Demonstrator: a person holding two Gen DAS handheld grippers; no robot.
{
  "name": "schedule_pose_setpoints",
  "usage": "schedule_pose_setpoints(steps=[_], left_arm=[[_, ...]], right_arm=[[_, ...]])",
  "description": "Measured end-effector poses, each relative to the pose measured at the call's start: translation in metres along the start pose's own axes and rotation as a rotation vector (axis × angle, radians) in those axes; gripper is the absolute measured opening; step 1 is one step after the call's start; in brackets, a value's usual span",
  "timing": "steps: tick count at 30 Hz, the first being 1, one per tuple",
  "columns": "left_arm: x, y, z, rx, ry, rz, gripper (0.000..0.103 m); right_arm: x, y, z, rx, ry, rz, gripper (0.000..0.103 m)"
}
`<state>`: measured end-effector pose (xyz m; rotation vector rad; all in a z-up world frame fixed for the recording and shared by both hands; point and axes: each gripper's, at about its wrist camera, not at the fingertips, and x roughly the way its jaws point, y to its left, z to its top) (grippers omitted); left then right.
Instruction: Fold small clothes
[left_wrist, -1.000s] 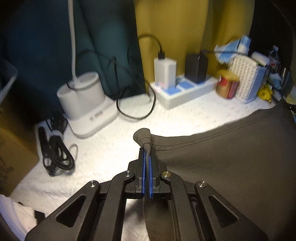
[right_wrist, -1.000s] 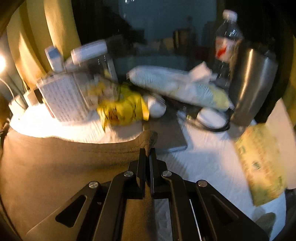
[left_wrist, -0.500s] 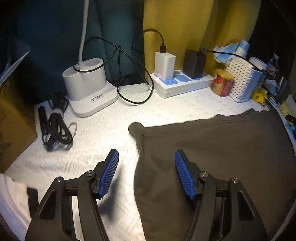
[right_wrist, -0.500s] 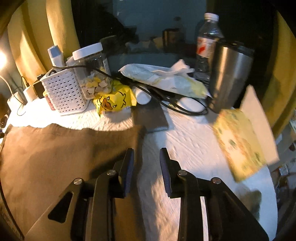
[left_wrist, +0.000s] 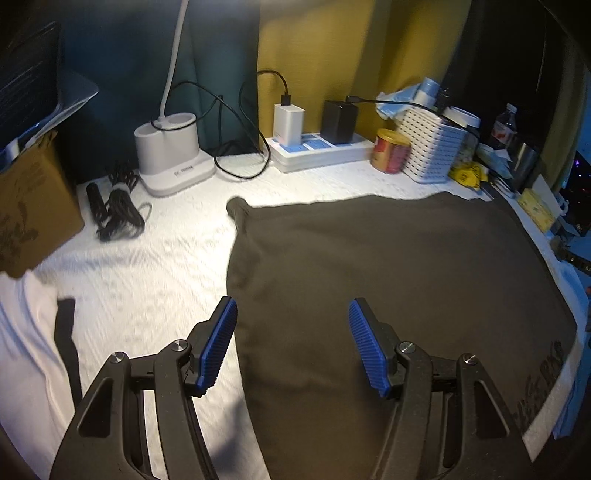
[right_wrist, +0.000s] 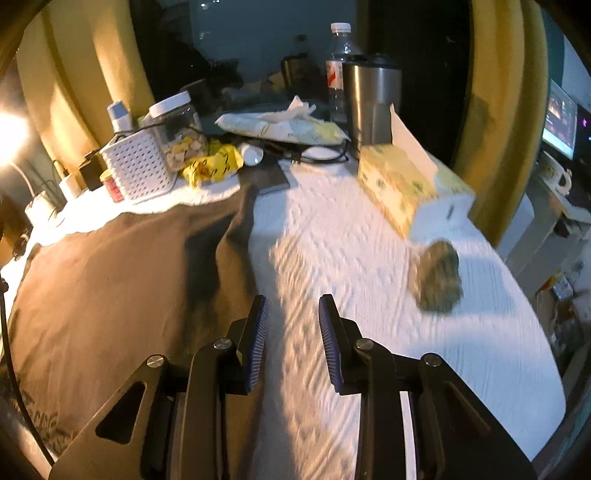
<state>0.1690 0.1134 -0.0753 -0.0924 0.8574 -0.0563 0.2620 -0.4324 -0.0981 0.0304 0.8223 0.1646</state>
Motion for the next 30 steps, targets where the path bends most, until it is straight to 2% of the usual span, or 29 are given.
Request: schedule_pose_setpoints(steps=[10, 12, 13, 16, 17, 30], left_arm=[[-0.032, -0.01, -0.038, -0.033, -0.01, -0.049, 0.063], [-0.036, -0.013, -0.044, -0.029, -0.016, -0.054, 0.072], [-0.038, -0.014, -0.047, -0.028, -0.018, -0.059, 0.073], [-0.043, -0.02, -0.058, -0.013, -0.015, -0.082, 0.073], [-0.045, -0.022, -0.062, -0.008, -0.015, -0.087, 0.073], [-0.064, -0.042, -0.098, 0.026, -0.036, -0.158, 0.074]], right_arm=[[-0.023, 0.016, -0.048, 0.042, 0.027, 0.044, 0.031], [-0.028, 0.021, -0.056, 0.04, 0.024, 0.048, 0.031], [-0.031, 0.023, -0.06, 0.039, 0.024, 0.049, 0.033], [-0.039, 0.031, -0.071, 0.031, 0.024, 0.053, 0.056], [-0.041, 0.032, -0.074, 0.028, 0.022, 0.052, 0.061], [-0.082, 0.054, -0.119, 0.011, 0.013, 0.07, 0.063]])
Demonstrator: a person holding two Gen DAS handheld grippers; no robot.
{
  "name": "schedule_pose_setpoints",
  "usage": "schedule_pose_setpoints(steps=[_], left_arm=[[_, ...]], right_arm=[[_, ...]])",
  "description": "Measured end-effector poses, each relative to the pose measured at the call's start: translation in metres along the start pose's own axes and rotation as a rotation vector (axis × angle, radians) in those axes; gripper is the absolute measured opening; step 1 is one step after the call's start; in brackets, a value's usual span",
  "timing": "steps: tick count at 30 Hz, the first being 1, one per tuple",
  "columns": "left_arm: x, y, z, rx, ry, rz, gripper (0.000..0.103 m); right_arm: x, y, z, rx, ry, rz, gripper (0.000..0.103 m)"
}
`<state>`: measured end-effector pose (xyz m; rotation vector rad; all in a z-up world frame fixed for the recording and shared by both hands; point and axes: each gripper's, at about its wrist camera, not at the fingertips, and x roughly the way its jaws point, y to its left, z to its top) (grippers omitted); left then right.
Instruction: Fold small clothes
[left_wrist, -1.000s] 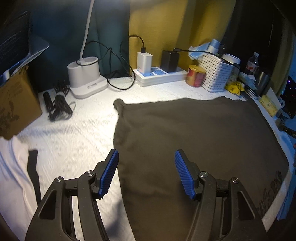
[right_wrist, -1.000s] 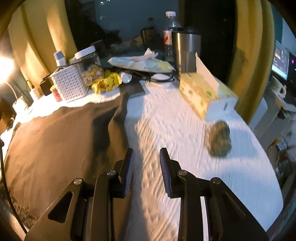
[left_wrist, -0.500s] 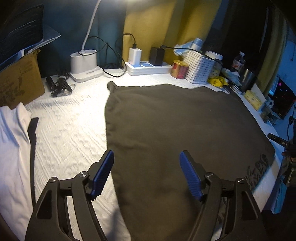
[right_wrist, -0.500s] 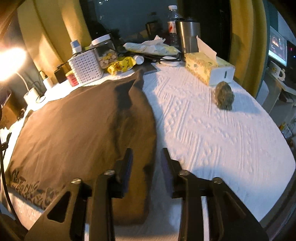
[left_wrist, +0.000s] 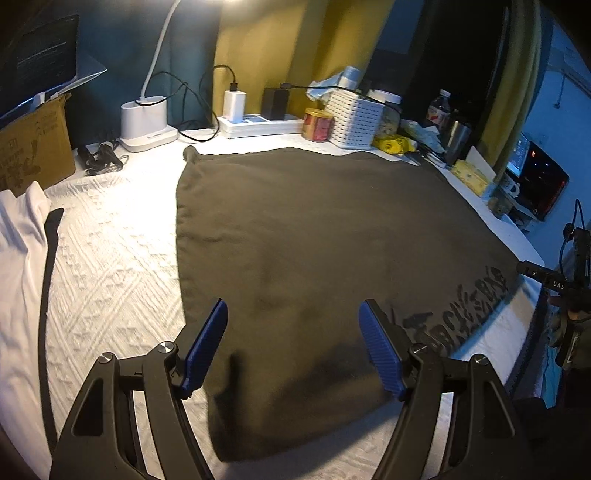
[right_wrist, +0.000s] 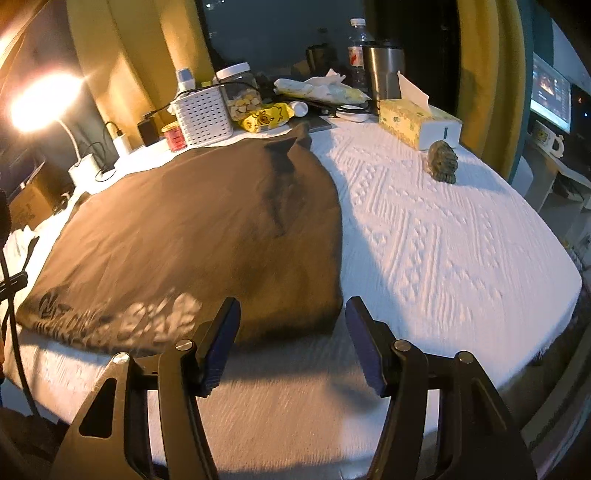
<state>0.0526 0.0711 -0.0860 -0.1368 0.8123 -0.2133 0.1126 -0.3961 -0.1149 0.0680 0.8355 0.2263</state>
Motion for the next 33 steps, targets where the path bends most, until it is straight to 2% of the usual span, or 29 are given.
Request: schedule_pose_setpoints(steps=[10, 12, 19, 23, 29, 33], left_arm=[[0.001, -0.006, -0.011, 0.007, 0.016, 0.009, 0.075], [0.001, -0.007, -0.01, 0.003, 0.015, 0.014, 0.084], [0.002, -0.007, 0.0, 0.004, 0.005, 0.018, 0.086], [0.003, -0.002, 0.006, -0.014, 0.002, 0.031, 0.09], [0.01, 0.011, 0.017, -0.08, 0.011, 0.017, 0.091], [0.017, 0.014, 0.025, -0.085, 0.015, 0.032, 0.09]], right_arm=[[-0.004, 0.009, -0.028, 0.016, 0.072, 0.07, 0.063], [-0.002, 0.011, -0.028, 0.028, 0.066, 0.081, 0.065], [0.011, 0.009, -0.014, 0.131, 0.039, 0.141, 0.066], [0.022, 0.007, -0.001, 0.209, 0.025, 0.175, 0.066], [0.04, 0.01, 0.019, 0.261, 0.02, 0.212, 0.066], [0.054, 0.009, 0.033, 0.29, 0.019, 0.213, 0.066]])
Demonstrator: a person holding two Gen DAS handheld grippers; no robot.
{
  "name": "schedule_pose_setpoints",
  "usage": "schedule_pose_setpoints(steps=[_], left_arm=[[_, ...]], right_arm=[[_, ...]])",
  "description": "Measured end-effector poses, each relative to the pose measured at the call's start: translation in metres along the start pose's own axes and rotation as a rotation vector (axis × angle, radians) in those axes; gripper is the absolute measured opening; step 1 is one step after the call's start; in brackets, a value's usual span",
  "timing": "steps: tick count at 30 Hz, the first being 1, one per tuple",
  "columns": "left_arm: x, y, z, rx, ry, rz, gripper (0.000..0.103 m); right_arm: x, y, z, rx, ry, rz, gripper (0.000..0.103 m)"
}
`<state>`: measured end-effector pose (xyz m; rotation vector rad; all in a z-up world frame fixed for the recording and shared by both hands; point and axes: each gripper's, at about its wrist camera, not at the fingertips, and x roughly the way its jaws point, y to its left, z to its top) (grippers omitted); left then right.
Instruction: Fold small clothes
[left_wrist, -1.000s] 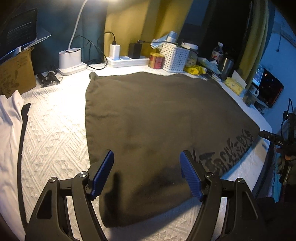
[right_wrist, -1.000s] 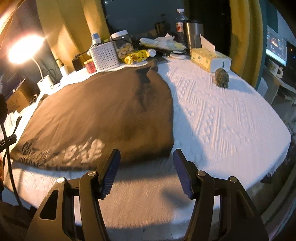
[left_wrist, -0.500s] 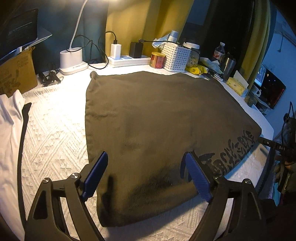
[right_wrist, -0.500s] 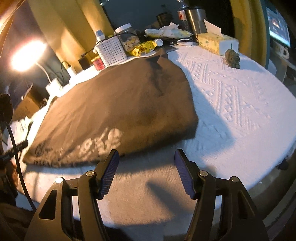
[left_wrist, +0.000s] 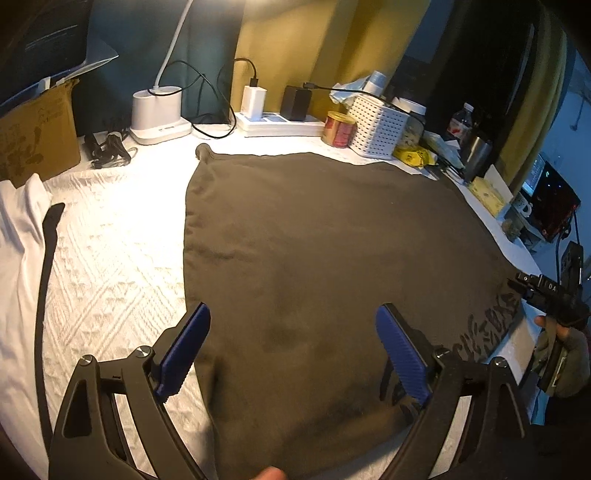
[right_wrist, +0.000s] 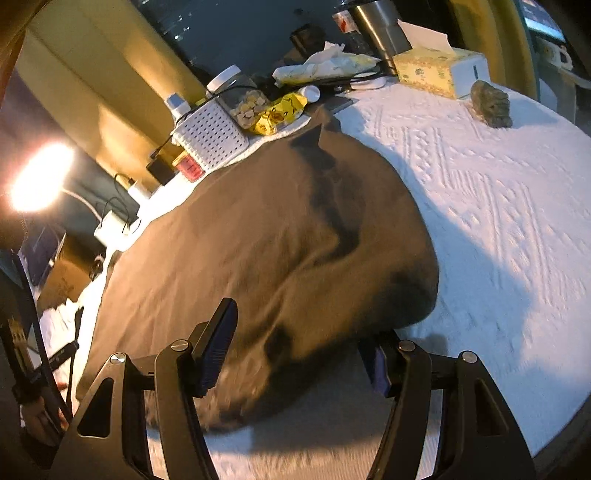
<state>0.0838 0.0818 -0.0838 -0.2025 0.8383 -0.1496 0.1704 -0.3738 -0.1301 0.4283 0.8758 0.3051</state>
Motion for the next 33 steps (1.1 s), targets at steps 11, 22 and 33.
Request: schedule_pose_setpoints(steps=[11, 22, 33], left_arm=[[0.016, 0.008, 0.02, 0.009, 0.012, -0.001, 0.09], [0.03, 0.028, 0.031, -0.004, 0.007, 0.039, 0.09], [0.032, 0.042, 0.037, 0.012, -0.023, 0.024, 0.09]], right_arm=[[0.03, 0.001, 0.032, 0.039, -0.018, 0.002, 0.066], [0.061, 0.023, 0.053, -0.048, -0.018, -0.061, 0.047], [0.079, 0.04, 0.064, -0.086, 0.008, -0.062, 0.016]])
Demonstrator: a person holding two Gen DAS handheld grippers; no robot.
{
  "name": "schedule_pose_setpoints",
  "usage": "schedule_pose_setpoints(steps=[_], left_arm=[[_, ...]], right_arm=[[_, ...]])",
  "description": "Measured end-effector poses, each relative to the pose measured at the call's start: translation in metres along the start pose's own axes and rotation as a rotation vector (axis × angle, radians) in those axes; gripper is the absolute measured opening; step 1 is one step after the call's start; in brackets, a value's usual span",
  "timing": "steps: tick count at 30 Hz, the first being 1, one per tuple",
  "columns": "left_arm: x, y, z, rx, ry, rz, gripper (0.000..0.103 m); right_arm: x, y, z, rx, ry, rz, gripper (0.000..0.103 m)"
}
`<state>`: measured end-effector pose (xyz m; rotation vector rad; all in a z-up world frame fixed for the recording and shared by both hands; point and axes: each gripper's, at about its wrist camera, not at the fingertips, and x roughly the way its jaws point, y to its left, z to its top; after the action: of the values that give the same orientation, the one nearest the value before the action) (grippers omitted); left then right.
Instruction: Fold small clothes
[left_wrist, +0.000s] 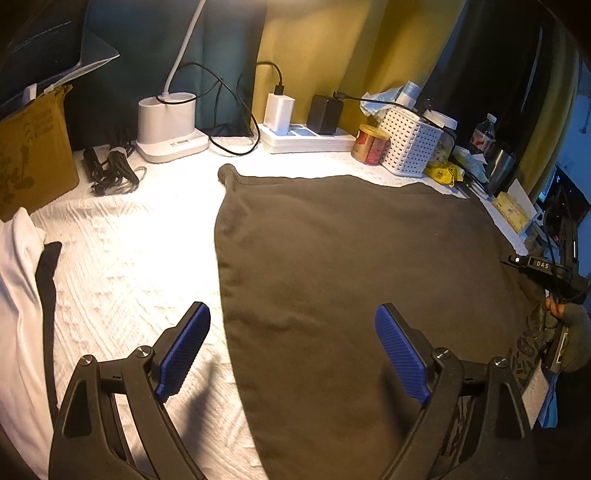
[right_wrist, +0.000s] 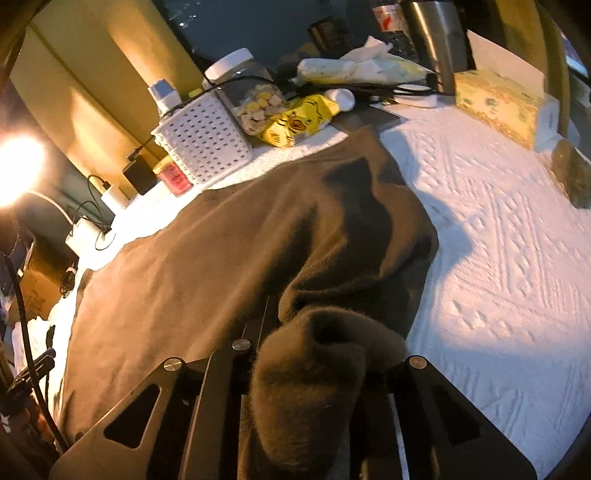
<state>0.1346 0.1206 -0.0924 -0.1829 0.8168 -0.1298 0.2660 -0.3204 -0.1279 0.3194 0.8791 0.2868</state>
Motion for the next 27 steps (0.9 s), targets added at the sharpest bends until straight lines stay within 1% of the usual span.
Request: schedule_pose_setpoints(steps=[6, 14, 19, 22, 27], left_arm=[[0.001, 0.01, 0.001, -0.004, -0.006, -0.007, 0.09], [-0.01, 0.02, -0.003, -0.008, -0.028, -0.02, 0.09], [-0.02, 0.028, -0.006, 0.001, -0.049, -0.008, 0.09], [-0.026, 0.03, -0.008, 0.015, -0.061, -0.002, 0.09], [-0.036, 0.034, -0.011, 0.016, -0.083, -0.014, 0.09]], right_arm=[[-0.002, 0.029, 0.012, -0.058, -0.022, 0.025, 0.016], [-0.008, 0.082, 0.023, -0.171, -0.051, 0.063, 0.015], [-0.004, 0.119, 0.017, -0.252, -0.039, 0.089, 0.015], [0.002, 0.14, 0.011, -0.282, -0.011, 0.117, 0.015], [0.011, 0.177, -0.005, -0.356, 0.027, 0.146, 0.015]])
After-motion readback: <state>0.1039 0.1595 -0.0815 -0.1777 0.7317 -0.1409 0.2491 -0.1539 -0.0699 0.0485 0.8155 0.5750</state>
